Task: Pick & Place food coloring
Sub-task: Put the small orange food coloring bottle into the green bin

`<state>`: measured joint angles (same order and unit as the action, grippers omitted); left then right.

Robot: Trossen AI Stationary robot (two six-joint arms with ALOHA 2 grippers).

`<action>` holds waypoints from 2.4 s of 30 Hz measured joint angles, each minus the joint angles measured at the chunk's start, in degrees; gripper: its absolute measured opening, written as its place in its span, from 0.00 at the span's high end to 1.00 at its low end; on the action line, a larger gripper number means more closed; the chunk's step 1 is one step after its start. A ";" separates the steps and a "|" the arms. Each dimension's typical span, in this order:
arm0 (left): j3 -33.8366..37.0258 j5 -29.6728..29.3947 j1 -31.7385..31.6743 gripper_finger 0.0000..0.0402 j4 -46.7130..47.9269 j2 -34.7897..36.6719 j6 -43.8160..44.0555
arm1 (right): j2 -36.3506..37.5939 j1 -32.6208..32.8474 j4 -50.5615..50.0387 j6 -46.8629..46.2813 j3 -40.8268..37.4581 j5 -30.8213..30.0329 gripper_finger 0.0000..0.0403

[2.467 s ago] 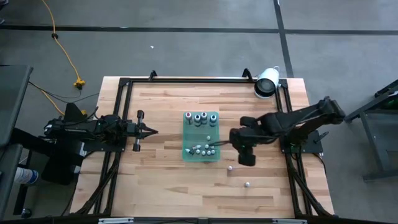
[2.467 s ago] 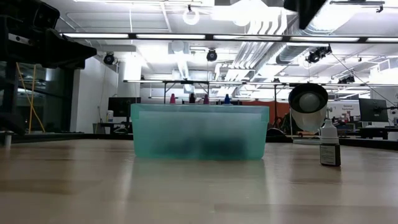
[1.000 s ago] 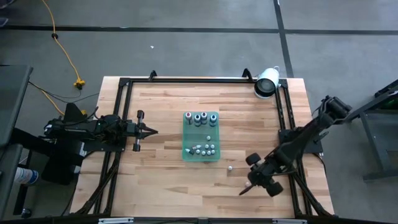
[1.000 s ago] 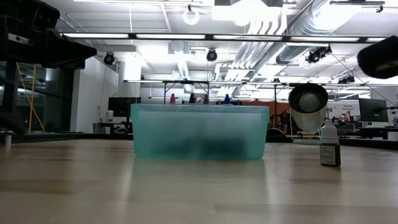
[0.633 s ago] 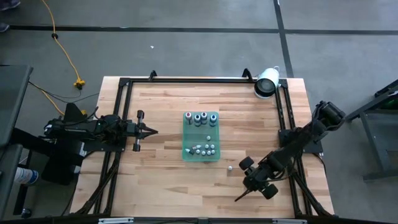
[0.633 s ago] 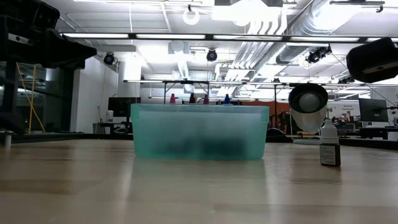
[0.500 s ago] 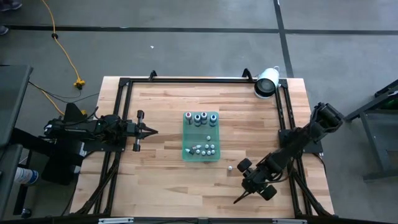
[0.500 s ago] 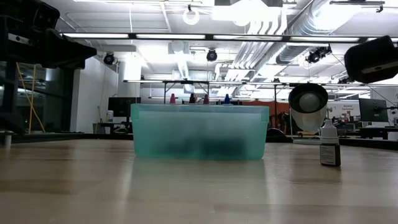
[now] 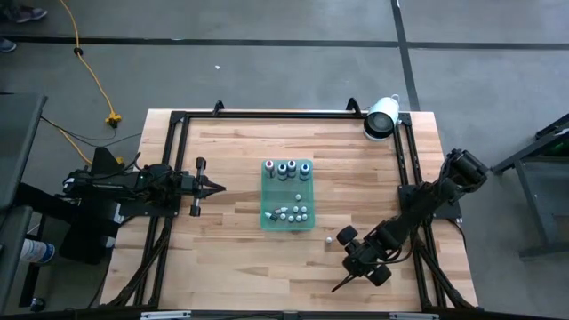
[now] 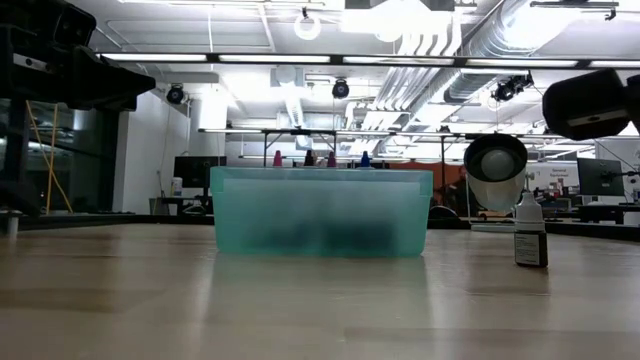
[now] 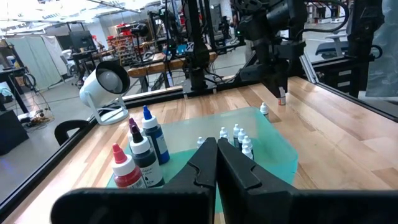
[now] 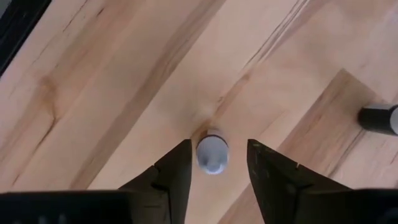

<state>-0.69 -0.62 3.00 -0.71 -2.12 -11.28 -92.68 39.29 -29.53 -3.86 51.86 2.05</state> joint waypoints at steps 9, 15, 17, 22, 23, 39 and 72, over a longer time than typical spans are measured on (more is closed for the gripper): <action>0.00 0.00 -0.01 1.00 0.02 0.00 0.00 | 0.00 0.00 -0.15 -0.15 0.00 0.43 0.75; 0.00 0.00 0.01 1.00 0.00 0.01 0.01 | 0.04 0.00 -0.15 -0.17 0.00 0.66 0.83; 0.00 -0.02 0.01 1.00 0.00 0.01 0.01 | 0.07 0.00 -0.14 -0.17 0.00 0.72 0.86; 0.00 0.00 -0.01 1.00 0.00 0.01 -0.01 | 0.10 0.00 -1.47 -0.42 0.73 1.58 0.88; 0.00 -0.01 0.00 1.00 0.01 0.01 0.00 | 0.09 0.00 -2.27 -0.42 1.29 1.57 0.87; 0.00 0.00 -0.01 1.00 0.02 -0.01 0.01 | 1.11 -3.41 -20.72 4.57 17.91 0.53 0.87; 0.00 0.00 -0.01 1.00 0.00 0.00 0.00 | -14.57 -27.04 -32.81 20.87 52.74 3.33 0.86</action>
<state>-0.69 -0.62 2.98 -0.71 -2.12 -11.28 -107.26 12.25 -62.34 17.02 104.60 5.38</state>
